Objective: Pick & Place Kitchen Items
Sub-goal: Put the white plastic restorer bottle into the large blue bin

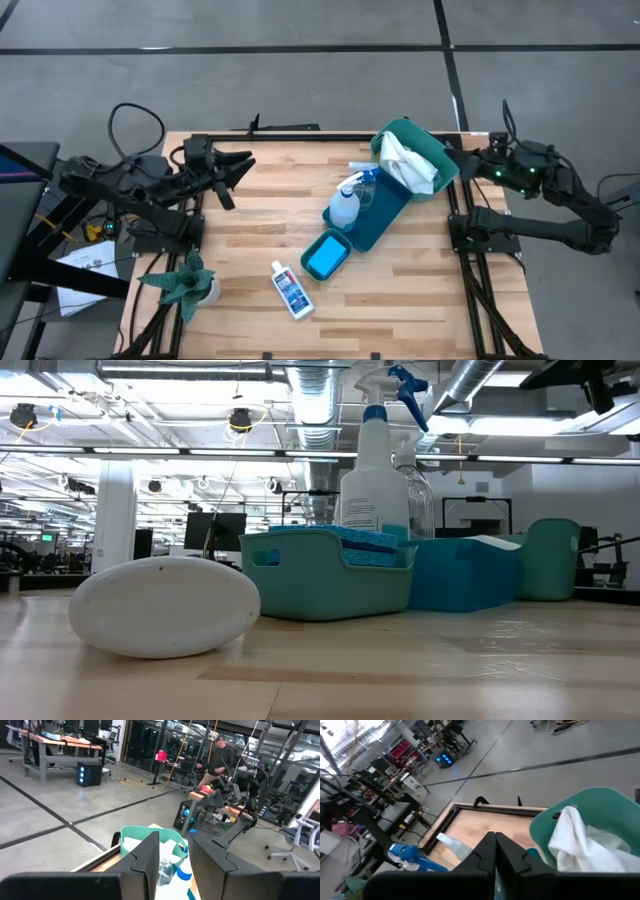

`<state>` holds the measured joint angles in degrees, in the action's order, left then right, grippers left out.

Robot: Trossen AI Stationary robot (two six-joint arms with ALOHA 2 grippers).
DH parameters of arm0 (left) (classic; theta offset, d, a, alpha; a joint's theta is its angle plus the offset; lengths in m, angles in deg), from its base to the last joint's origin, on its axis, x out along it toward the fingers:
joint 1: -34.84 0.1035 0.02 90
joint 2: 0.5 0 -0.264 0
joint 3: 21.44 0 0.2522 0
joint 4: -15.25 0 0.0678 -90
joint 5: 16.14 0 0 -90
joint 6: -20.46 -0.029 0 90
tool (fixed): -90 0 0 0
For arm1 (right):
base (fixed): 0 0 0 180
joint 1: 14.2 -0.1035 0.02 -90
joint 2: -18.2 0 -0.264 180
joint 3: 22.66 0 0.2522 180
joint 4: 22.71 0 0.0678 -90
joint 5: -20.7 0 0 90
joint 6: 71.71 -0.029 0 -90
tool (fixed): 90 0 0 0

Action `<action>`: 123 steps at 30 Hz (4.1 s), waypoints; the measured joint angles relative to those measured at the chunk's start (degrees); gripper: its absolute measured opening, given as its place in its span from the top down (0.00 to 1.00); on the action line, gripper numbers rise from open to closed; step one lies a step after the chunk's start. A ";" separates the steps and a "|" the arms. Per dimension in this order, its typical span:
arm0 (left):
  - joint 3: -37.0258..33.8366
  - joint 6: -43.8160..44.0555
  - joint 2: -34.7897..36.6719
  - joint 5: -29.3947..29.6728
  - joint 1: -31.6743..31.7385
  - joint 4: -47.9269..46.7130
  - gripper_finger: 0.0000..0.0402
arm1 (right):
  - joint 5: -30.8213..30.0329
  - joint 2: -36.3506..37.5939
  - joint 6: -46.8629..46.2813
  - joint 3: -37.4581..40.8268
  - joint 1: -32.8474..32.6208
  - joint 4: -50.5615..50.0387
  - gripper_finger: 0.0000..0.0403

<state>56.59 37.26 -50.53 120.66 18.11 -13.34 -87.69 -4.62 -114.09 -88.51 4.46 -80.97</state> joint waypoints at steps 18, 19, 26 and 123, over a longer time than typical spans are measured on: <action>0.01 0.00 -1.89 -5.30 1.44 0.37 0.75 | 34.23 -0.01 13.85 0.02 -11.03 9.81 1.00; 0.00 0.00 -1.89 -5.30 1.44 0.32 0.75 | 35.86 -0.01 13.02 0.02 -11.79 9.65 1.00; 0.00 0.00 -1.89 -6.72 1.44 0.25 0.75 | 37.84 -0.01 5.53 0.02 -16.83 4.11 1.00; -27.76 -34.78 -39.64 -52.88 2.29 7.03 0.54 | 18.32 -9.39 -10.22 0.00 -40.02 4.63 1.00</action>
<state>28.83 2.48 -90.17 67.78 20.40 -6.31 -69.37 -14.01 -124.31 -88.51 -35.56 -76.34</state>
